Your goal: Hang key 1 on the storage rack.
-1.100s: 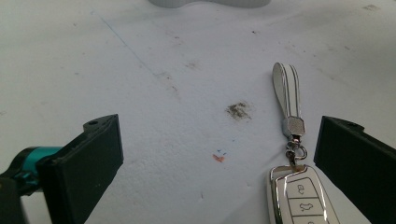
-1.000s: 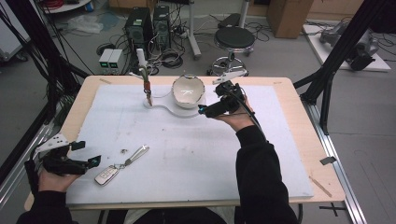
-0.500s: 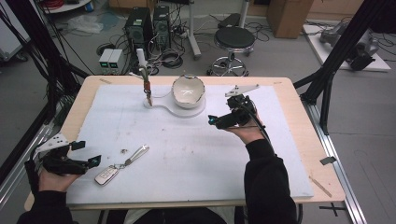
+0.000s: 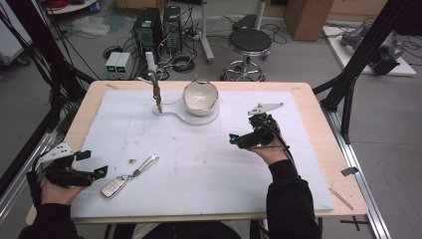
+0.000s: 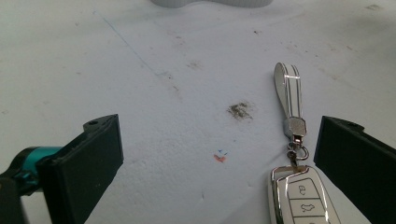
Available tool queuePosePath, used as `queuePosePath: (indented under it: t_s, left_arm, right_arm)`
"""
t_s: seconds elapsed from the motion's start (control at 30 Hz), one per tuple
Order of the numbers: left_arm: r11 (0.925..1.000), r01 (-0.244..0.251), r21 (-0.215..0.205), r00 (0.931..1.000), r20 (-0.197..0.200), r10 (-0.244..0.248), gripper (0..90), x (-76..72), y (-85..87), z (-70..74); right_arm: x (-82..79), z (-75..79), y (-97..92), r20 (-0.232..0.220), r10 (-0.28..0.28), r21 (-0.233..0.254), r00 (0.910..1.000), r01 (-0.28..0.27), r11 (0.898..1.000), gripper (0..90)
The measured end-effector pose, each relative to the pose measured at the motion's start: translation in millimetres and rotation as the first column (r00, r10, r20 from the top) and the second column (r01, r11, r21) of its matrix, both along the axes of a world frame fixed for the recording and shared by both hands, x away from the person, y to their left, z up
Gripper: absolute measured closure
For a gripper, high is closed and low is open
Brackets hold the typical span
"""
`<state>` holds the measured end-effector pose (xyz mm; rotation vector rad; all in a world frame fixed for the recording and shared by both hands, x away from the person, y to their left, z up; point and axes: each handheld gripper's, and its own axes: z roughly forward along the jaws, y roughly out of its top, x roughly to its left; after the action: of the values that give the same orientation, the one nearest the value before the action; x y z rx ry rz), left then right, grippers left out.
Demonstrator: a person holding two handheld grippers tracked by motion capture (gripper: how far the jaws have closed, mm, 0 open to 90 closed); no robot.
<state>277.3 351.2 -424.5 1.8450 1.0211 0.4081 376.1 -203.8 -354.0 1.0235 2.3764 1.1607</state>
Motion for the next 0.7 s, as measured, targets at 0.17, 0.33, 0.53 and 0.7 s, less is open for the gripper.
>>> queuePosePath:
  t_s: [0.17,0.33,0.53,0.7]
  left_arm:
    - [1.0000,-0.001,0.000,1.0000,-0.001,0.001,1.8,-0.1,0.0,-0.1]
    - [1.0000,0.000,0.001,1.0000,-0.002,0.000,1.8,0.0,-0.1,-0.3]
    - [1.0000,0.002,0.003,1.0000,-0.003,-0.002,1.8,0.2,-0.3,-0.5]
    - [1.0000,0.003,0.004,1.0000,-0.004,-0.003,1.8,0.1,-0.5,-0.8]
  right_arm:
    - [-3.8,-3.3,-5.1,0.000,-0.010,0.000,0.9999,0.010,1.000,0.6]
    - [-6.7,-14.7,-14.6,-0.026,-0.025,-0.002,0.9993,0.025,1.000,0.6]
    - [-11.4,-25.3,-20.8,-0.031,-0.033,-0.001,0.9990,0.033,0.999,0.7]
    - [-15.9,-32.4,-24.6,-0.030,-0.033,0.006,0.9990,0.033,0.999,0.7]
